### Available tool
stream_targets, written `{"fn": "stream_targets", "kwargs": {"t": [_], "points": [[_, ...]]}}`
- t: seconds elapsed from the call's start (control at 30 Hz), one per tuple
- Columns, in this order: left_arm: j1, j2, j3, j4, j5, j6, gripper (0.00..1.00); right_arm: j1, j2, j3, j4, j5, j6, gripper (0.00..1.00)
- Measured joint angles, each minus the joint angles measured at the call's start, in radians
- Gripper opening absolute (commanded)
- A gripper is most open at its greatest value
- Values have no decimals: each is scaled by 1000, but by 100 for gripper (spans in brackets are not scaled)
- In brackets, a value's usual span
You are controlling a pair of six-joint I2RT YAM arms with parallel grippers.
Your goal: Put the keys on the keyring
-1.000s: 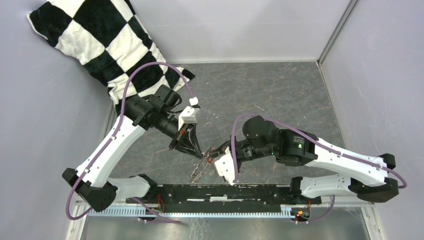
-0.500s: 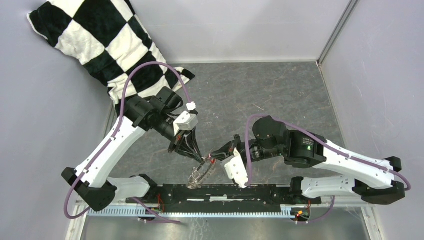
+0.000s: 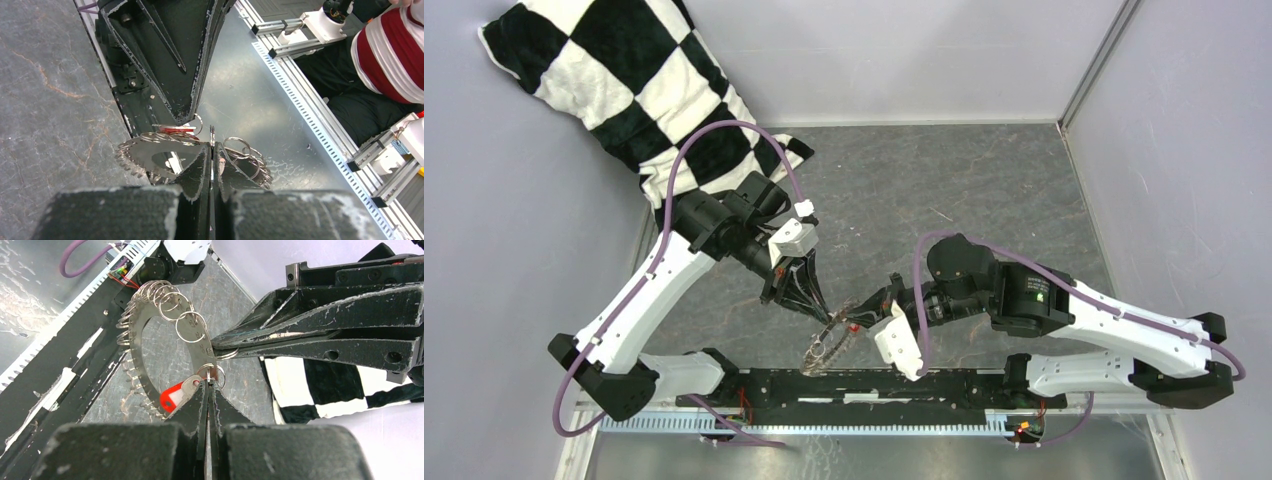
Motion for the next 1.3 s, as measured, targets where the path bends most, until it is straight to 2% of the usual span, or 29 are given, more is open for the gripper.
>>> {"fn": "stream_targets", "kwargs": {"t": [1.3], "points": [[0, 0, 0, 53, -31, -39, 2, 10, -4, -8, 33, 48, 1, 1]]}}
